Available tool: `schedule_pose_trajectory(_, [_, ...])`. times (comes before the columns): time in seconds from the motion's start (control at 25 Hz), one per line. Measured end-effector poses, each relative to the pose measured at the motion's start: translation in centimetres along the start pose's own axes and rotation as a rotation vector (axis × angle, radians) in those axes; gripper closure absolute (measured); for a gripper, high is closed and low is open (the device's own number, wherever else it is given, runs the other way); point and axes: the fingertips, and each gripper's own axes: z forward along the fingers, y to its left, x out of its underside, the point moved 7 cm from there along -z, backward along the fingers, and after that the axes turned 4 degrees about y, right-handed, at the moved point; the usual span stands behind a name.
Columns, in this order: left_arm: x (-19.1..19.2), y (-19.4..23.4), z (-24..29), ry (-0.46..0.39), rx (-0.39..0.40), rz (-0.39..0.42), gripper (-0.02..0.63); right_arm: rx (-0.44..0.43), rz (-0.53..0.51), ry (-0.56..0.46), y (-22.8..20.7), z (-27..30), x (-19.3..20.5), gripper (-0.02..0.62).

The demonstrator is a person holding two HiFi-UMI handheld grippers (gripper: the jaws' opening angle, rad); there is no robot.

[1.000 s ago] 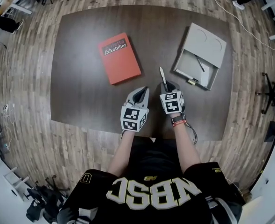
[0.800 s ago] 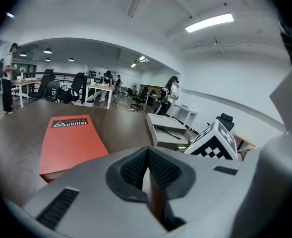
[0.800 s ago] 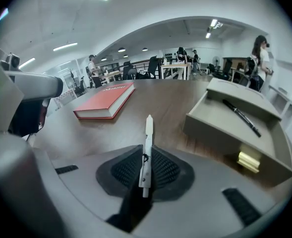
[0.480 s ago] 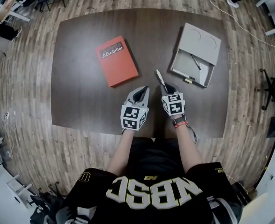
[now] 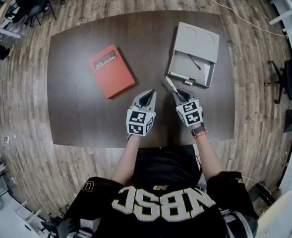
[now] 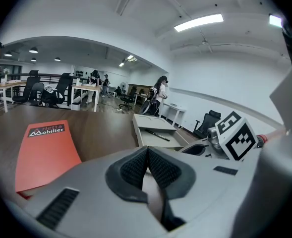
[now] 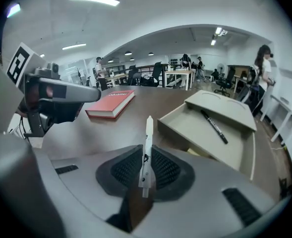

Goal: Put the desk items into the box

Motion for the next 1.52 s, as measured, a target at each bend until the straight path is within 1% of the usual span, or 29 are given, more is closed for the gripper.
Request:
schedule_pose_trajectory(0.24, [-0.6, -1.7, 2.1, 0.014, 0.061, 0.021, 0.591, -0.004, -0.081, 0.027, -2.6, -3.2, 0.6, 0.535])
schedule_pose_trajectory(0.32, [-0.6, -2.2, 2.7, 0.021, 0.077, 0.024, 0.591, -0.011, -0.076, 0.026, -3.6, -4.0, 0.9, 0.535])
schedule_pose_trajectory(0.48, [-0.4, -3.6, 3.9, 0.038, 0.115, 0.031, 0.591, -0.047, -0.032, 0.028, -6.0, -5.3, 1.2, 0.535])
schedule_pose_trajectory(0.6, [0.1, -4.3, 4.8, 0.059, 0.135, 0.039, 0.591, -0.053, -0.028, 0.030, -7.7, -5.4, 1.0, 0.535])
schedule_pose_trajectory(0.72, [0.5, -4.4, 5.2, 0.077, 0.145, 0.039, 0.591, -0.042, -0.046, 0.034, -9.1, -5.3, 0.5, 0.535])
schedule_pose_trajectory(0.92, [0.3, -4.2, 6.0, 0.083, 0.145, 0.032, 0.591, -0.025, -0.114, 0.053, -11.4, -4.0, -0.9, 0.535])
schedule_pose_trajectory(1.08, [-0.2, -3.9, 6.7, 0.081, 0.135, 0.027, 0.591, -0.030, -0.178, 0.075, -12.7, -2.2, -2.0, 0.535])
schedule_pose_trajectory(1.36, [-0.5, -3.0, 8.0, 0.090, 0.113, 0.007, 0.591, -0.061, -0.297, 0.139, -13.5, 2.1, -3.7, 0.535])
schedule_pose_trajectory(1.52, [-0.8, -2.8, 8.7, 0.088, 0.111, 0.004, 0.591, -0.049, -0.349, 0.164, -14.6, 3.9, -4.3, 0.535])
